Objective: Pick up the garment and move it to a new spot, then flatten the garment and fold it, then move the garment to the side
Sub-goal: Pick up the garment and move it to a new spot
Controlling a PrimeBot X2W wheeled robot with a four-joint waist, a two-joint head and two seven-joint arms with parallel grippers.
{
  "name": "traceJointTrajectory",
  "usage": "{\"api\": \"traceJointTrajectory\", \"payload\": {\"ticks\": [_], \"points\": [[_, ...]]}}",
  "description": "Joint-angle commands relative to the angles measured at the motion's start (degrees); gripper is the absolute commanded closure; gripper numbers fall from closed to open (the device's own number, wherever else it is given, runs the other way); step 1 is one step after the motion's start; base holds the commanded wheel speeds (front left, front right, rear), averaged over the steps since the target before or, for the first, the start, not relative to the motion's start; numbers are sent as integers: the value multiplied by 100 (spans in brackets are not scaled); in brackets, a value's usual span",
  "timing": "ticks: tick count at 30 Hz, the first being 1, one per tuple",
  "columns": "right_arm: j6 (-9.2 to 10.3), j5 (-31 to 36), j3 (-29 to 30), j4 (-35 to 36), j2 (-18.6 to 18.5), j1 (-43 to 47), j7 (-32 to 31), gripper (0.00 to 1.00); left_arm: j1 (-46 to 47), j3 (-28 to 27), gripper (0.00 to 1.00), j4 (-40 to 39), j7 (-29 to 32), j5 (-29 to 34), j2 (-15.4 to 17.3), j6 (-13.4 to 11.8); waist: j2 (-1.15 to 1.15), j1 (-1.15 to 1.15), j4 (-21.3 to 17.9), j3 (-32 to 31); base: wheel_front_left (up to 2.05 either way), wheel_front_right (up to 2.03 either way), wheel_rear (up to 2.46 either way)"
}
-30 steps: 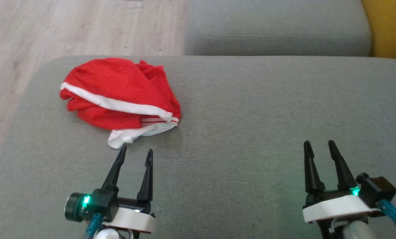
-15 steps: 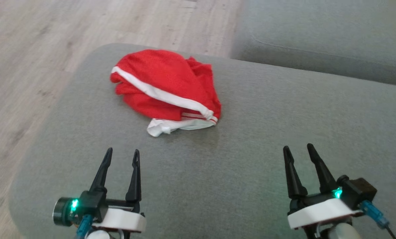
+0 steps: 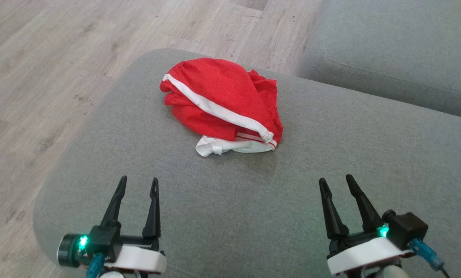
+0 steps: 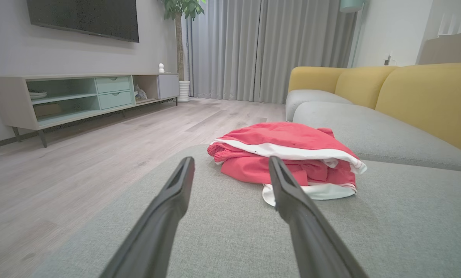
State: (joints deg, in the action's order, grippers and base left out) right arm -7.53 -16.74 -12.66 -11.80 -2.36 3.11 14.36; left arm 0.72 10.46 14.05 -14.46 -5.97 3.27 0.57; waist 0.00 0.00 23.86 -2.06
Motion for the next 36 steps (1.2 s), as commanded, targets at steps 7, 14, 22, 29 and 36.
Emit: {"api": "traceJointTrajectory", "payload": {"ticks": [7, 14, 22, 29, 36], "points": [[4, 10, -195, 179, -52, -246, 63, 0, 293, -205, 0, -197, -54, 121, 44, 115, 0, 0, -110, 193, 0, 0, 0], [4, 171, -122, 221, -52, -510, 63, 0, 1638, 211, 0, 153, 131, 280, 330, 538, 0, 0, -383, 746, 0, 0, 0], [4, 338, -156, 213, -52, -1010, 63, 0, 3894, 1388, 0, 1227, 1742, -737, 880, 689, 0, 0, -918, 1412, 0, 0, 0], [4, 332, -222, 242, -52, -1314, 63, 0, 5177, 2580, 0, 2027, 2934, -2214, 1581, 691, 0, 0, -1355, 1824, 0, 0, 0], [4, 226, -317, 307, -52, -1466, 63, 0, 5671, 3219, 0, 2737, 3366, -2915, 1980, 691, 0, 0, -1687, 2032, 0, 0, 0]]}}
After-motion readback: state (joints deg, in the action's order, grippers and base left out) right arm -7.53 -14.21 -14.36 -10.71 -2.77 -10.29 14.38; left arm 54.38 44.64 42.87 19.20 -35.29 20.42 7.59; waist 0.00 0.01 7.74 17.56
